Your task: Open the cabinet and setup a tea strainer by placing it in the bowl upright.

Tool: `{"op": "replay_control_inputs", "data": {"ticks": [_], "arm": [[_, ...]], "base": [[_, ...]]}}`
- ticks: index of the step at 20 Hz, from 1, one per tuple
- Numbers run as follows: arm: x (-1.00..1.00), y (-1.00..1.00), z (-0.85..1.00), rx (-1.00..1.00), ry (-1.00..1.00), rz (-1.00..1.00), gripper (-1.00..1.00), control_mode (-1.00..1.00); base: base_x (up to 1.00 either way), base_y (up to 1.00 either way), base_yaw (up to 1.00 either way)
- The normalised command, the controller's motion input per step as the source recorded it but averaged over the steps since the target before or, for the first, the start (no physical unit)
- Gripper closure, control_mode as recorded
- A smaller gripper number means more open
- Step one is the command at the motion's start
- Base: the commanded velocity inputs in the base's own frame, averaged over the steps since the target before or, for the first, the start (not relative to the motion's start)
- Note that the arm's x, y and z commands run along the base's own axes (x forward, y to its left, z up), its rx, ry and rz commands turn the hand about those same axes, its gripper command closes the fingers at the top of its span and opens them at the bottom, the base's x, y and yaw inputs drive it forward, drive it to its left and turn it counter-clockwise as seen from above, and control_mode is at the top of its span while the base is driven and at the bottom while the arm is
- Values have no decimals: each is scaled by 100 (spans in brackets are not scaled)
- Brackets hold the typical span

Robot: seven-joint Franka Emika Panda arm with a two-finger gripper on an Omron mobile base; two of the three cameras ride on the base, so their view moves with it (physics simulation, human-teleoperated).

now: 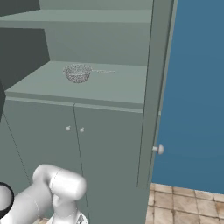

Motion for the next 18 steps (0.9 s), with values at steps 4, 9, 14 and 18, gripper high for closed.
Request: {"op": "replay_control_inputs", "data": {"ticks": [4,9,14,18], "arm": [[-17,2,0,0,0,0,-100,-100],[-50,-4,0,3,1,-1,-100,-100],[-66,-12,0,11,0,3,-100,-100],[-46,-26,0,25,0,12,-100,-100]], "base": [[0,0,0],[0,0,0],[0,0,0],[0,0,0]]}}
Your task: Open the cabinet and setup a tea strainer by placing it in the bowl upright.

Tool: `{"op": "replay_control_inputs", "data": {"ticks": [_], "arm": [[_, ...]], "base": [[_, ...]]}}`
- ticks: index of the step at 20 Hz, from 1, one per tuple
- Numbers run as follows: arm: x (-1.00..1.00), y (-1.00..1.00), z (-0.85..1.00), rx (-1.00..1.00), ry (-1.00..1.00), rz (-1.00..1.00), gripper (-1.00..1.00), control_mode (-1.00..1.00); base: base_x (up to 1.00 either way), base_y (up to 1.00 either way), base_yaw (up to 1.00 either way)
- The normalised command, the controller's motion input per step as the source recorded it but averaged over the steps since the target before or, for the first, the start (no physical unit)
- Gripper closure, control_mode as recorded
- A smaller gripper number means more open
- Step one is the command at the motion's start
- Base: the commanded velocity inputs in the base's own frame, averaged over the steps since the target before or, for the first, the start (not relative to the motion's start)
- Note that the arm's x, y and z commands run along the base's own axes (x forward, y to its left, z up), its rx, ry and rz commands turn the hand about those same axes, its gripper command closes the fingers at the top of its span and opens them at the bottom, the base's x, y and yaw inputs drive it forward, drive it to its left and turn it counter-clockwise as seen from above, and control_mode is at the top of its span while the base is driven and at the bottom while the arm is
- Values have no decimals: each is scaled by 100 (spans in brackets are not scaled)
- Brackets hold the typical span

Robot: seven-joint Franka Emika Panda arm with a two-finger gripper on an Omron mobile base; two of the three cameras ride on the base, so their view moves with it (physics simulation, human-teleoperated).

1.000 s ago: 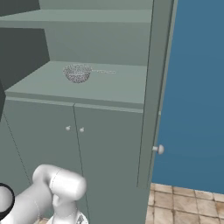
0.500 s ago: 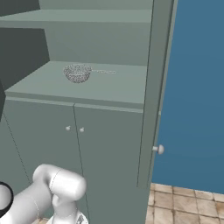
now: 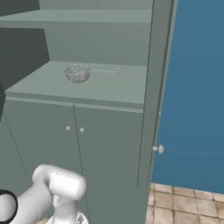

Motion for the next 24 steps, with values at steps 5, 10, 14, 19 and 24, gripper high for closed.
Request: {"op": "replay_control_inputs", "data": {"ticks": [5,10,14,19,24], "arm": [[-33,-40,0,31,0,20,-100,-100],[-43,-54,0,38,0,16,-100,-100],[-8,-79,12,57,5,4,-100,-100],[0,-80,14,64,9,0,-100,-100],[23,-82,5,70,14,0,-100,-100]], "base": [[0,0,0],[0,0,0],[0,0,0],[0,0,0],[0,0,0]]}}
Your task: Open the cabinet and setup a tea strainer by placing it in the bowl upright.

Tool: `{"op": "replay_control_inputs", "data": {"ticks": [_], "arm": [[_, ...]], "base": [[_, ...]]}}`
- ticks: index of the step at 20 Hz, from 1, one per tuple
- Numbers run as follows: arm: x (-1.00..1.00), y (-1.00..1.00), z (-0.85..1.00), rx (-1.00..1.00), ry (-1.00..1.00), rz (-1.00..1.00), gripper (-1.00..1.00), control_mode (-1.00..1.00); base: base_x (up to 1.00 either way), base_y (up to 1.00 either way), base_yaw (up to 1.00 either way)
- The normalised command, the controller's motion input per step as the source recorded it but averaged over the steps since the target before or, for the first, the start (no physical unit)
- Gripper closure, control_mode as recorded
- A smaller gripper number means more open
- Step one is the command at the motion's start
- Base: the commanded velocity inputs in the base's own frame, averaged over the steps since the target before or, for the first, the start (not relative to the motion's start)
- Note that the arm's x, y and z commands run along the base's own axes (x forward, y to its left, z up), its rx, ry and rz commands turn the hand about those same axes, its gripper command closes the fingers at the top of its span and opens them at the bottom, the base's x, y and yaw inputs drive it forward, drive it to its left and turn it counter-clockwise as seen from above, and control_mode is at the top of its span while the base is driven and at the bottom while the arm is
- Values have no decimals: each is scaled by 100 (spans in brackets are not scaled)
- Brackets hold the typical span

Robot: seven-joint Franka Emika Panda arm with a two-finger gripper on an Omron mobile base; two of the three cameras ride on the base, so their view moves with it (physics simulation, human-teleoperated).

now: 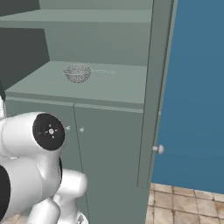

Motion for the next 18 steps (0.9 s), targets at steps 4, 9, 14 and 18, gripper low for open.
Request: {"op": "replay_control_inputs", "data": {"ticks": [4,9,14,18], "arm": [[77,-22,0,55,24,0,-100,-100],[80,12,23,31,19,4,-100,-100],[39,61,2,1,8,0,-100,-100],[36,70,0,-9,0,0,-100,-100]], "base": [[0,0,0],[0,0,0],[0,0,0],[0,0,0]]}}
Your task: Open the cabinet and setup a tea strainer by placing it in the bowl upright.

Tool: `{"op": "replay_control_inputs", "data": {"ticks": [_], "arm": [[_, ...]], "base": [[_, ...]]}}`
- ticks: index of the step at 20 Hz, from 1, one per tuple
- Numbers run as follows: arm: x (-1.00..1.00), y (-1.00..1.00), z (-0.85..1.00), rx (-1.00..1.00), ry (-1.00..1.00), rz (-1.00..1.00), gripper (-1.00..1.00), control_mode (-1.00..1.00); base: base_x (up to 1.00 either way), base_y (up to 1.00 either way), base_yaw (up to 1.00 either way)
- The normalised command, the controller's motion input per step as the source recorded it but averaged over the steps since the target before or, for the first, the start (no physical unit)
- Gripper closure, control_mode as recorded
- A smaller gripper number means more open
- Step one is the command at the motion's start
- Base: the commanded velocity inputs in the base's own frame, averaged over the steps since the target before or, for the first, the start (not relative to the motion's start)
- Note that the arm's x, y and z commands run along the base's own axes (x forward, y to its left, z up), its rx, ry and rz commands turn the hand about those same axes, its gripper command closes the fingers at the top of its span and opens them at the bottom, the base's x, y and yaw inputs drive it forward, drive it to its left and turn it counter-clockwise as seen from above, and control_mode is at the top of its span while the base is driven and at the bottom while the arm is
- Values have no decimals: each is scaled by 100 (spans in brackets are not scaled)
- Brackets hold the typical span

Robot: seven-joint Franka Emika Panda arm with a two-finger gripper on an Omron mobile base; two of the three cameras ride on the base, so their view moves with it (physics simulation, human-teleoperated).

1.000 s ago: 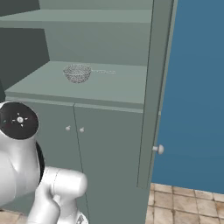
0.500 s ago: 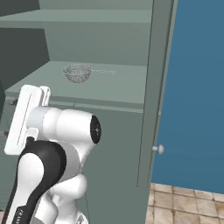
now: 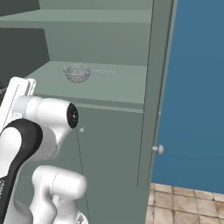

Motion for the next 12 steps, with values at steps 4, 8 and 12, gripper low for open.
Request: {"op": "replay_control_inputs", "data": {"ticks": [4,8,12], "arm": [[42,48,0,-5,2,0,-100,-100],[34,33,0,-1,0,0,-100,-100],[47,32,0,-3,0,0,-100,-100]], "base": [[0,0,0],[0,0,0],[0,0,0]]}}
